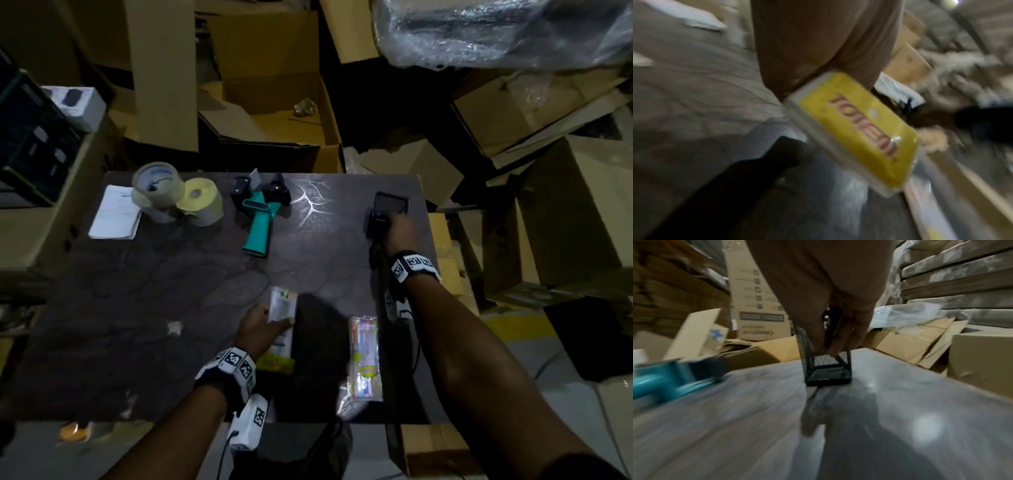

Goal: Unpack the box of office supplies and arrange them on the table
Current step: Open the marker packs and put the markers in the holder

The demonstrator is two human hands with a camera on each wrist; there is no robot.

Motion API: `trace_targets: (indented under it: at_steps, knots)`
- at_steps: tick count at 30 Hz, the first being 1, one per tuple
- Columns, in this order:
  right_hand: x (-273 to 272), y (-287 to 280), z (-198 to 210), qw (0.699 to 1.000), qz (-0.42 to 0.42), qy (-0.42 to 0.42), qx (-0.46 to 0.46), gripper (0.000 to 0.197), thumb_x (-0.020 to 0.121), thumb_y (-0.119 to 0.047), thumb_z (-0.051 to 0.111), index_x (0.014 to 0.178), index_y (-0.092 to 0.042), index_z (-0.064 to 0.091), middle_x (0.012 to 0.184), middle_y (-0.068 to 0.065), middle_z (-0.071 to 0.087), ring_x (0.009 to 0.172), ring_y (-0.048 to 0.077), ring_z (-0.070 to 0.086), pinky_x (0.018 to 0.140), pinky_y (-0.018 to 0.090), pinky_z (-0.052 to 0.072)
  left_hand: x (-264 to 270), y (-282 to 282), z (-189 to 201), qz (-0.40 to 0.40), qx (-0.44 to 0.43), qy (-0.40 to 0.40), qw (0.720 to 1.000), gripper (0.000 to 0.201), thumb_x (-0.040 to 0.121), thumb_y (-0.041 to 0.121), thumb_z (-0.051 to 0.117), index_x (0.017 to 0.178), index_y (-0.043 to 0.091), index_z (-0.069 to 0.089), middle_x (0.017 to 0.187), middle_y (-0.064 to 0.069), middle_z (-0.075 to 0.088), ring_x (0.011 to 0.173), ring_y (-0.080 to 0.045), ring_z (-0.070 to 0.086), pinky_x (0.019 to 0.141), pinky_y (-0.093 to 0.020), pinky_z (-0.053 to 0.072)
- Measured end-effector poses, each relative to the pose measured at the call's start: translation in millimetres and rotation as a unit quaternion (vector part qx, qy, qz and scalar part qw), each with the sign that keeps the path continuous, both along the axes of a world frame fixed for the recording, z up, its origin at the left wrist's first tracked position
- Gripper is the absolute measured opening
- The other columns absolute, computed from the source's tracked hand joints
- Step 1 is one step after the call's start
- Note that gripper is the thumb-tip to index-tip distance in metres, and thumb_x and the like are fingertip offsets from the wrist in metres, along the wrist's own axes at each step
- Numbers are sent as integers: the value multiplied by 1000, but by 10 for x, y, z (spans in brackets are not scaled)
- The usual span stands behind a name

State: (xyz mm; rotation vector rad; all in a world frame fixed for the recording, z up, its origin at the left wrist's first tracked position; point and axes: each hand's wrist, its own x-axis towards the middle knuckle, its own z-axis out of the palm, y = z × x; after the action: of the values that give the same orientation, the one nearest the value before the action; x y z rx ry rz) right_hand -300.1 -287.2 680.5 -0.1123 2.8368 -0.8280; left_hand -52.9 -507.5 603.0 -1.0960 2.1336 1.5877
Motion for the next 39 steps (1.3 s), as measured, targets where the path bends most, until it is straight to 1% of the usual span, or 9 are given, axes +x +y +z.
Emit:
trace_targets:
  at_steps: [3,7,13,19,26,30,32,35,39]
  knots:
    - [459,-153,89,999,10,-25,-28,28,94,-1,46,115,4,63,119,26,61,111,39,57,87,34,44,63,-210,135,2,62,43,997,19,76,13,79,91,13,66,87,-13,73,78,-28,69,77,-53,58]
    - [1336,-512,170,997,73,-15,-28,19,87,0,59,103,4,69,105,26,65,96,40,63,75,28,40,227,-455,410,-54,79,66,993,12,87,16,69,98,12,67,92,-10,72,82,-23,69,71,-33,57]
    - [2366,-1076,271,992,123,-9,39,19,81,-23,62,96,-14,69,96,15,70,87,37,66,69,32,46,495,-988,654,-77,98,99,987,10,93,20,61,95,11,65,83,-5,68,71,-13,66,60,-22,53]
    - [2610,-1346,304,987,131,-25,95,33,78,-38,71,105,-19,71,101,10,73,95,31,68,74,31,49,583,-1468,595,-74,90,106,987,64,67,66,70,86,5,71,82,-6,71,77,-19,66,72,-34,52]
    - [2668,-1539,525,994,75,51,62,61,64,-77,64,101,-28,60,95,-1,73,89,23,67,75,35,55,674,-1634,745,-151,56,121,980,36,86,47,66,74,13,67,71,0,68,64,-10,61,60,-23,47]
    - [2731,-1801,808,984,175,10,-22,62,71,-48,80,124,-25,59,113,-4,68,94,6,61,78,15,44,691,-1633,894,-208,84,139,964,19,86,34,70,88,15,69,74,4,69,66,-9,64,53,-18,48]
    - [2701,-1963,815,977,210,-12,-43,61,72,-37,82,125,-16,59,116,3,67,100,13,63,83,20,48,672,-1638,979,-244,85,148,954,20,84,30,73,91,12,68,71,4,68,61,-5,63,52,-18,48]
    - [2589,-2072,758,981,156,-29,-110,25,83,-23,70,105,-12,69,92,3,71,80,12,66,75,32,55,645,-1727,1094,-256,108,164,946,9,84,16,74,89,12,68,68,6,69,59,-2,63,52,-16,49]
    - [2524,-2073,897,947,28,-135,-290,15,94,-4,57,82,-6,66,52,-5,64,43,-1,57,46,14,46,640,-1930,1174,-256,157,144,943,20,81,13,76,100,13,70,82,3,75,71,-10,69,60,-22,55]
